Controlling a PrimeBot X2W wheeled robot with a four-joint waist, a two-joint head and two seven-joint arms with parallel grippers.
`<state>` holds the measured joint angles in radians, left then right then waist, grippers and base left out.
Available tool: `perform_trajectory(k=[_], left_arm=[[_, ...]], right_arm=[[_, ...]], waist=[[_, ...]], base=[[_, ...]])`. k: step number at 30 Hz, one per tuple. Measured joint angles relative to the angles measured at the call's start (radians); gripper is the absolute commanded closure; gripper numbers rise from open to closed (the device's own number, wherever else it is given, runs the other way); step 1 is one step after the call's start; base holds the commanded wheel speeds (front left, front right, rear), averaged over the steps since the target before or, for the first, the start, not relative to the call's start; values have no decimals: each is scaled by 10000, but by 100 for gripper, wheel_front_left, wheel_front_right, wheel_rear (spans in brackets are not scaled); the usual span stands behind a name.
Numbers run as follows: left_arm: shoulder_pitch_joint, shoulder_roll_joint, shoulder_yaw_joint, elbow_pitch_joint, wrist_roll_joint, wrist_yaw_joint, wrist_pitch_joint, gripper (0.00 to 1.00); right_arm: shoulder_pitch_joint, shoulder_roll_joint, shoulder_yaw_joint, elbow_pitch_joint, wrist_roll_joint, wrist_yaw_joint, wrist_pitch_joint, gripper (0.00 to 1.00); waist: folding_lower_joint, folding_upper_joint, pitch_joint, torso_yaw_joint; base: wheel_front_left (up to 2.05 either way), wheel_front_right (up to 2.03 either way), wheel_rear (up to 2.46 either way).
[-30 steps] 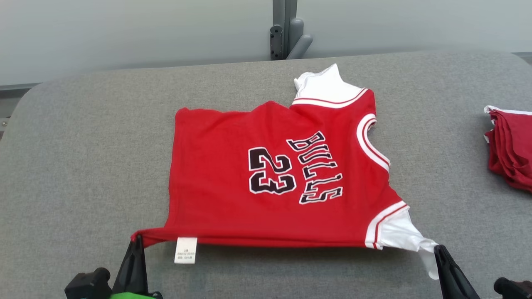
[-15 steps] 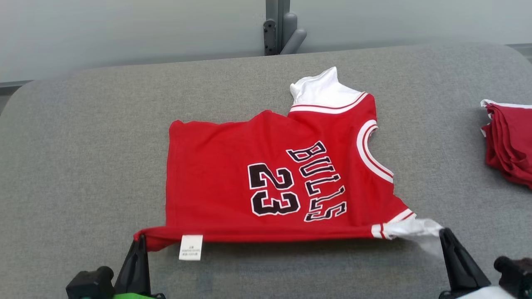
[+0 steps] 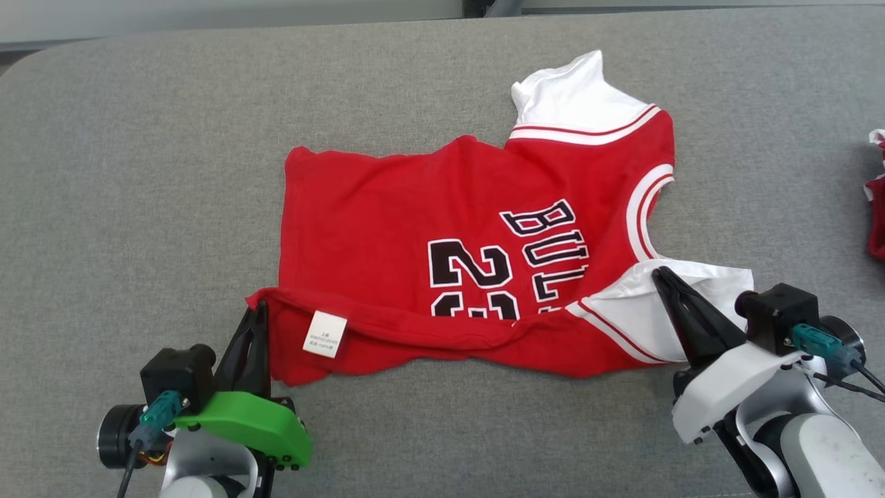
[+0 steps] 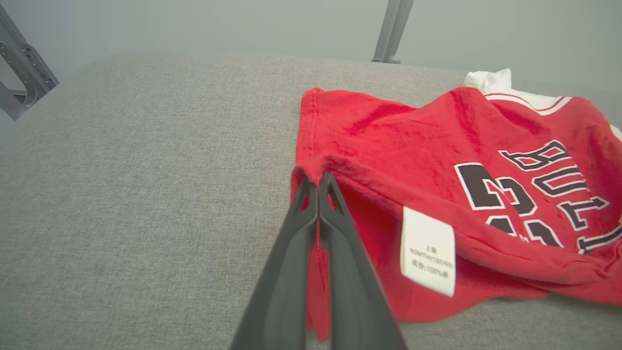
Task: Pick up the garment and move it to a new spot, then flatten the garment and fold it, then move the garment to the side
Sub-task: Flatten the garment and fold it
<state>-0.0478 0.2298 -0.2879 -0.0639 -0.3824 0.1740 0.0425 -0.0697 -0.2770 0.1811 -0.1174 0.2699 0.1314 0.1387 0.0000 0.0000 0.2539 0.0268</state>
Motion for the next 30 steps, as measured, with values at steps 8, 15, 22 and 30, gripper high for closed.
perform_trajectory(k=[8,15,22,30], left_arm=[[-825,-372,-169,1342,-155,-345,-495,100],[-1027,-460,-48,2046,-353,-510,-1170,0],[-1050,-464,-61,2142,-351,-723,-2075,0],[-935,-326,332,1536,182,-673,-2951,0]], right_arm=[[-901,36,554,1400,180,0,-617,100],[-1206,313,594,2313,362,0,-1407,99],[-1058,537,255,2406,416,0,-2111,0],[-386,886,-683,1620,226,0,-3271,0]], waist=[[0,0,683,360],[0,0,604,381],[0,0,164,308],[0,0,-471,212]], base=[[0,0,0],[0,0,0],[0,0,0],[0,0,0]])
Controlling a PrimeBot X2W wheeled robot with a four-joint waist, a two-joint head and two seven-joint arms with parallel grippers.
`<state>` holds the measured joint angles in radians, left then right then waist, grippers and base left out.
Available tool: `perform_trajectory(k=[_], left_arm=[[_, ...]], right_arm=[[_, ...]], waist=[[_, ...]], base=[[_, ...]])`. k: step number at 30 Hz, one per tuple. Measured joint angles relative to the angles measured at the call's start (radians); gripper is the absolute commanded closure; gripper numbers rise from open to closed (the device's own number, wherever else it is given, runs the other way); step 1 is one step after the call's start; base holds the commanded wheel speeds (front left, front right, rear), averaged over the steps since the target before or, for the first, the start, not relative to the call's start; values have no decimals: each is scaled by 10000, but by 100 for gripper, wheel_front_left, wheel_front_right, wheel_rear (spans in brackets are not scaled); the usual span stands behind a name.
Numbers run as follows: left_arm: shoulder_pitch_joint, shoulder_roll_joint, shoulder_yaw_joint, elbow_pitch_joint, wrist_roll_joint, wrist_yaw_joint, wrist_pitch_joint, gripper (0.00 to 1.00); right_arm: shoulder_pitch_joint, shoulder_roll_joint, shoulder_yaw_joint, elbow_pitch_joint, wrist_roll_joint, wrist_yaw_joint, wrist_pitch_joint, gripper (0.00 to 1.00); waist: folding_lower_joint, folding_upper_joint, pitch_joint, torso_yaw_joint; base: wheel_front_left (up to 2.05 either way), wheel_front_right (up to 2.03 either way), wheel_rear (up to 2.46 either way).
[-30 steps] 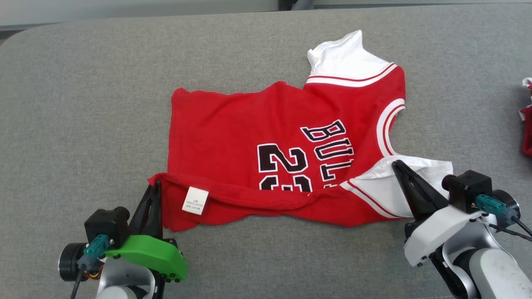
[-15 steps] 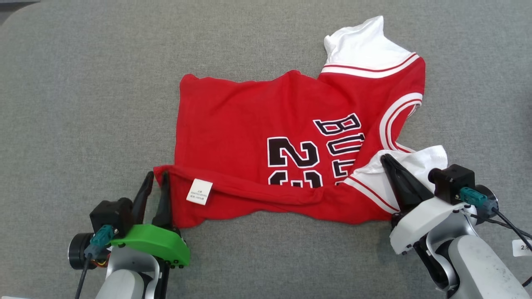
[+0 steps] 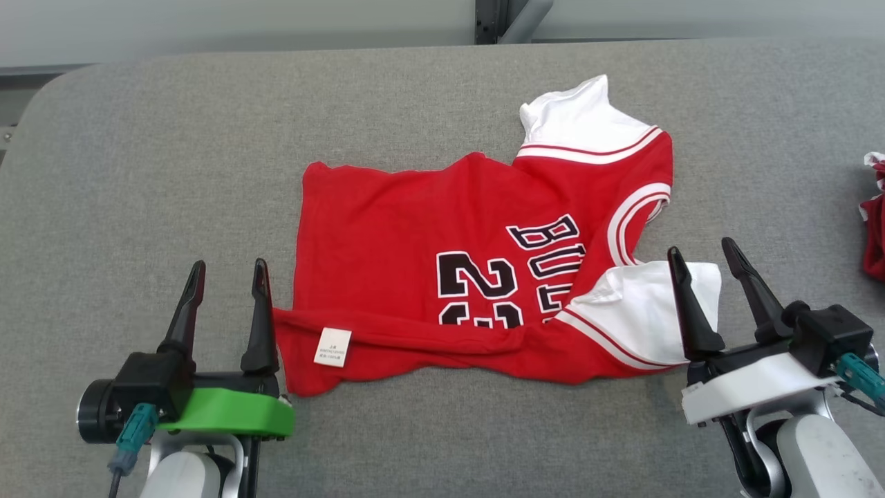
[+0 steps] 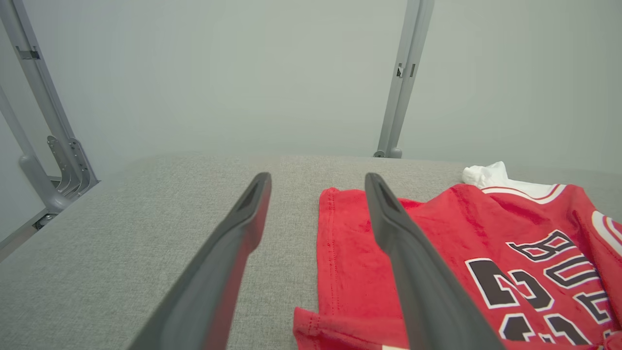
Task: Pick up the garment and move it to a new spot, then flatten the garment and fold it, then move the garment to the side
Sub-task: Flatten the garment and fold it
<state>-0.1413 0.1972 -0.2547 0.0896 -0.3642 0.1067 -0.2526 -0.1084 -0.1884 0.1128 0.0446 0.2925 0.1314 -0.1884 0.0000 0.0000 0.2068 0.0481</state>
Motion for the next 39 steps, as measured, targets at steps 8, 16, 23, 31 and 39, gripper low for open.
perform_trajectory(k=[8,16,23,31,39], left_arm=[[936,117,391,-669,472,75,-54,0],[1308,84,502,-825,575,33,-54,0],[1388,-19,245,-240,391,-188,339,0],[1668,-531,-27,1197,-353,-548,677,0],[986,-784,8,2765,-1032,-1034,869,0]], right_arm=[[968,267,-671,-395,-163,0,-305,0],[1096,385,-740,-441,-163,0,-332,0],[1272,433,-803,-38,50,0,-178,0],[1877,591,-696,1085,380,0,-134,0],[947,416,-656,2525,658,0,-337,0]], waist=[[0,0,-606,-163],[0,0,-729,-281],[0,0,-719,-206],[0,0,-336,-129],[0,0,235,-89]], base=[[0,0,0],[0,0,0],[0,0,0],[0,0,0],[0,0,0]])
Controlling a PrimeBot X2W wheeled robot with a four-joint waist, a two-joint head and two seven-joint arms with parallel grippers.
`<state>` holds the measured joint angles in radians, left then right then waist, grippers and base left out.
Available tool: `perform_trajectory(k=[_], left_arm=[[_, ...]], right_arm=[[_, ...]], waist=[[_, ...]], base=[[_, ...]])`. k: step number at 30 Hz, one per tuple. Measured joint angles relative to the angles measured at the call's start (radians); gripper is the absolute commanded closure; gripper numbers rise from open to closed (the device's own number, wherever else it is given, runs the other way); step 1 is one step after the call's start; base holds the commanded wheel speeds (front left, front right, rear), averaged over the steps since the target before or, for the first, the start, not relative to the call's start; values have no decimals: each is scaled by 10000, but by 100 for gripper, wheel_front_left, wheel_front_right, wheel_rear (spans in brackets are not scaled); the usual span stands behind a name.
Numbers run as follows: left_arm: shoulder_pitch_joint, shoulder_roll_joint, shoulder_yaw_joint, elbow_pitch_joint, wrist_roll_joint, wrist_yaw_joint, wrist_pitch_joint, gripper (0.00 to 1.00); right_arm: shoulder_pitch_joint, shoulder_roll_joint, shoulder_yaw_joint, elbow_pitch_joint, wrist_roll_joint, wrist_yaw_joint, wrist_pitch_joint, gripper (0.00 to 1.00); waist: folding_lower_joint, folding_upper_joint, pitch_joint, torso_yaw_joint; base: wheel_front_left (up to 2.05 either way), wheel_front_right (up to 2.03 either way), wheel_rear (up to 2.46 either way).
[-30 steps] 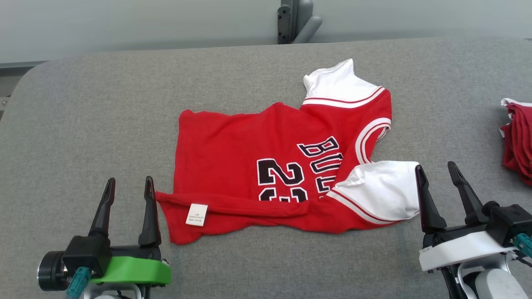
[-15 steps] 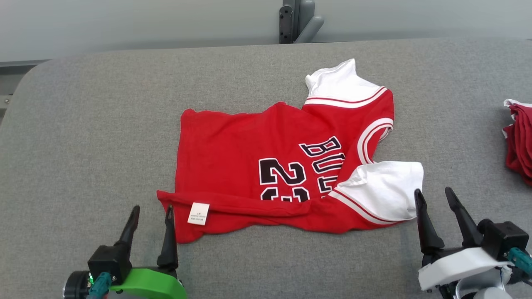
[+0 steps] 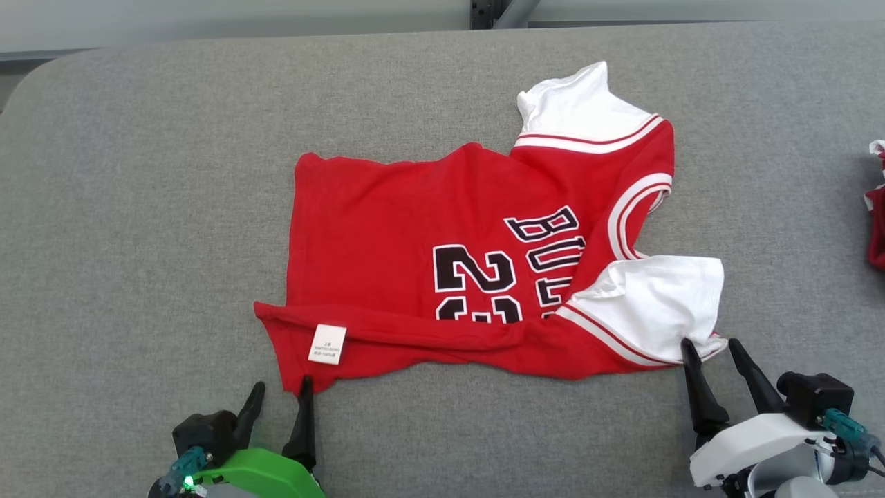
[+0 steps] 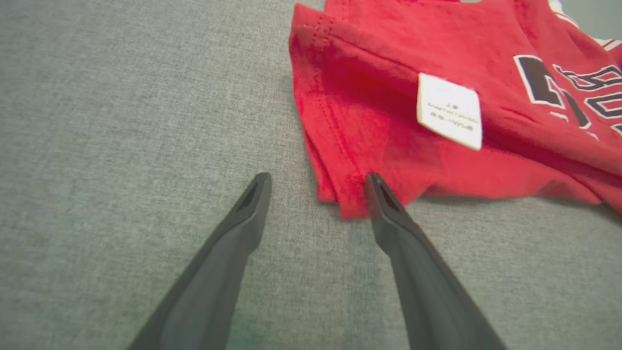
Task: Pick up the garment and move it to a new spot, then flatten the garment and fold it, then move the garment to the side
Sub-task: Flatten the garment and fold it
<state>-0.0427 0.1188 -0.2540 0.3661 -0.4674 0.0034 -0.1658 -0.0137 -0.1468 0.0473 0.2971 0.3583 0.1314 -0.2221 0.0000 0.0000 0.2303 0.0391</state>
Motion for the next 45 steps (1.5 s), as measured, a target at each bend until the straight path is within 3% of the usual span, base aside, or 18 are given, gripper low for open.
perform_trajectory(k=[10,11,12,20,24,29,33,36,45], left_arm=[[-1046,-117,-100,1340,-382,-617,-209,0],[-1136,-121,-121,1432,-391,-692,-291,50],[-1224,-127,-157,1524,-395,-757,-314,100],[-1516,-52,-215,1434,-222,-909,-740,100],[-1448,230,-161,731,-155,-888,-769,100],[-973,610,-146,-500,-163,-669,-56,100],[-420,763,-157,-1352,-249,-443,548,100],[446,938,-159,-2391,-339,-54,1220,100],[1498,1110,-125,-3781,-424,514,1833,100]], right_arm=[[-1029,-268,493,1093,706,0,-82,0],[-1122,-322,589,1183,777,0,-27,44],[-1184,-382,667,1223,901,-2,-12,100],[-1330,-788,740,757,1939,0,-42,100],[-1019,-980,407,40,2429,0,155,100],[-553,-1150,-201,-715,2627,0,702,100],[-77,-1007,-585,-1083,2642,0,1089,100],[707,-499,-1154,-1567,2614,0,1651,100],[1651,301,-1806,-2694,2238,0,2456,100]], waist=[[0,0,398,135],[0,0,420,149],[0,0,436,166],[0,0,437,264],[0,0,370,262],[0,0,283,273],[0,0,177,281],[0,0,33,277],[0,0,-128,221]], base=[[0,0,0],[0,0,0],[0,0,0],[0,0,0],[0,0,0],[0,0,0],[0,0,0],[0,0,0],[0,0,0]])
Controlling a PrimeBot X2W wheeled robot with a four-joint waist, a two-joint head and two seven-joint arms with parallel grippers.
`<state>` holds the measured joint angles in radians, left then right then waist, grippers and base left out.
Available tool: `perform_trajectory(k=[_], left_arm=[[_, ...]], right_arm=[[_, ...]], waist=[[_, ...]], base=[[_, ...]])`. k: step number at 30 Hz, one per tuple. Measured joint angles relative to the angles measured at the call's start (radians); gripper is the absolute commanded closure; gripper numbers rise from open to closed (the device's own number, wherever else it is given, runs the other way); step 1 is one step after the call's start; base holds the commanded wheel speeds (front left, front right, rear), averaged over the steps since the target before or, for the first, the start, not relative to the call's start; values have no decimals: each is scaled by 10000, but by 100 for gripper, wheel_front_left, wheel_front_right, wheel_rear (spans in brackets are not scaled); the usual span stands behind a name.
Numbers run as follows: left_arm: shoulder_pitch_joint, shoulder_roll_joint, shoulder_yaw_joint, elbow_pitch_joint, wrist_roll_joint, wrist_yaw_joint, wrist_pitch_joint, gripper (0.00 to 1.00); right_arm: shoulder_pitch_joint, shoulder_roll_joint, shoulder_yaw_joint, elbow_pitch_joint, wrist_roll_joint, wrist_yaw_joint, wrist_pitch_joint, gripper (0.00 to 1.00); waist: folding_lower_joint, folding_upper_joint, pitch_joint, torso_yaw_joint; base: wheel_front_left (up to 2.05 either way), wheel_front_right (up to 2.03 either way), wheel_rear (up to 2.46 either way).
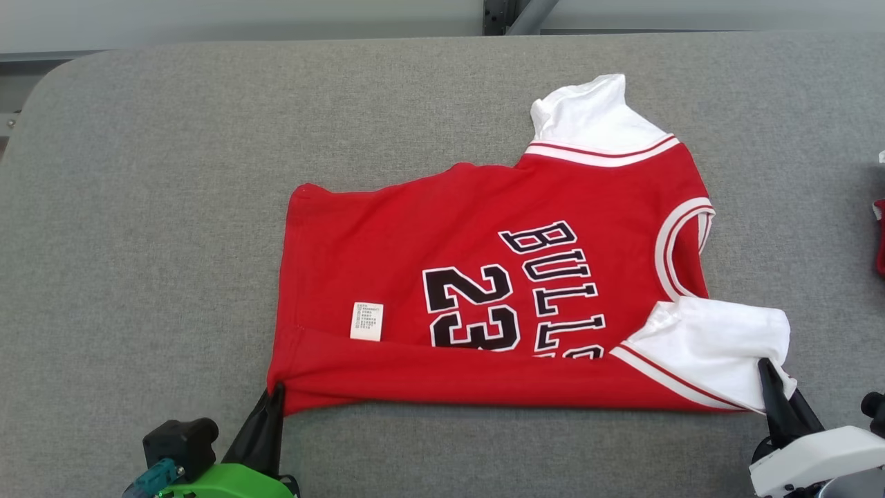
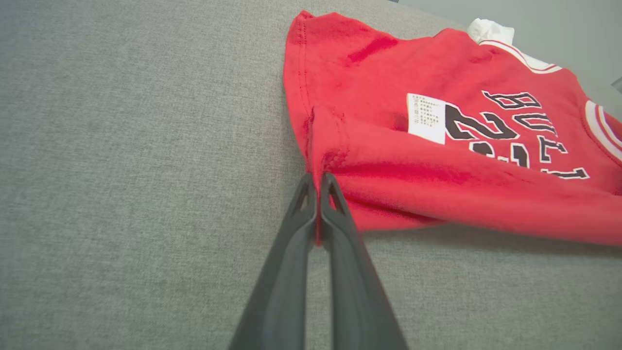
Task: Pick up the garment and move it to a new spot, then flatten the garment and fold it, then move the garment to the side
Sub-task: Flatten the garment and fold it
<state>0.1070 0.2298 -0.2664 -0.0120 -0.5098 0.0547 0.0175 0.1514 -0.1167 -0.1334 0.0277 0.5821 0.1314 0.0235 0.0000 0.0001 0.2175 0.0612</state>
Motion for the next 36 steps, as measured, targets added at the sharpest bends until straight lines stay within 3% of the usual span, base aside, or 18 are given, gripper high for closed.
perform_trajectory(k=[7,13,15,16,17,18,19,25,29,36], left_arm=[[-662,-144,-146,784,-79,-198,-69,100],[-1181,-389,-244,1965,-209,-460,-372,77],[-1290,-451,-253,2286,-274,-537,-527,56],[-1332,-477,-242,2420,-280,-546,-619,12],[-1371,-497,-247,2527,-280,-546,-702,0],[-1408,-520,-247,2629,-280,-546,-802,0],[-1436,-539,-242,2708,-280,-546,-894,0],[-1421,-571,-136,2679,121,-362,-2113,0],[-1387,-596,75,2082,476,-84,-2591,0],[-1404,-474,355,1208,1216,2,-2752,0]], right_arm=[[-939,-104,190,878,-395,0,-4,100],[-1680,-307,719,2150,-594,-4,-550,100],[-1827,-345,899,2502,-583,-6,-729,100],[-1871,-366,966,2635,-543,-6,-863,100],[-1923,-382,1045,2734,-476,-6,-1016,81],[-1978,-422,1137,2830,-470,-6,-1170,48],[-2020,-454,1198,2905,-441,-6,-1323,0],[-1939,-888,1388,2742,-861,-6,-2545,0],[-1708,-1014,1124,1820,-1699,-6,-2809,0],[-1485,-976,1080,77,-2792,-6,-2865,0]], waist=[[0,0,54,-48],[0,0,165,-87],[0,0,208,-100],[0,0,225,-103],[0,0,246,-103],[0,0,255,-100],[0,0,256,-98],[0,0,71,-72],[0,0,-145,-65],[0,0,-525,-139]], base=[[0,0,0],[0,0,0],[0,0,0],[0,0,0],[0,0,0],[0,0,0],[0,0,0],[0,0,0],[0,0,0],[0,0,0]])
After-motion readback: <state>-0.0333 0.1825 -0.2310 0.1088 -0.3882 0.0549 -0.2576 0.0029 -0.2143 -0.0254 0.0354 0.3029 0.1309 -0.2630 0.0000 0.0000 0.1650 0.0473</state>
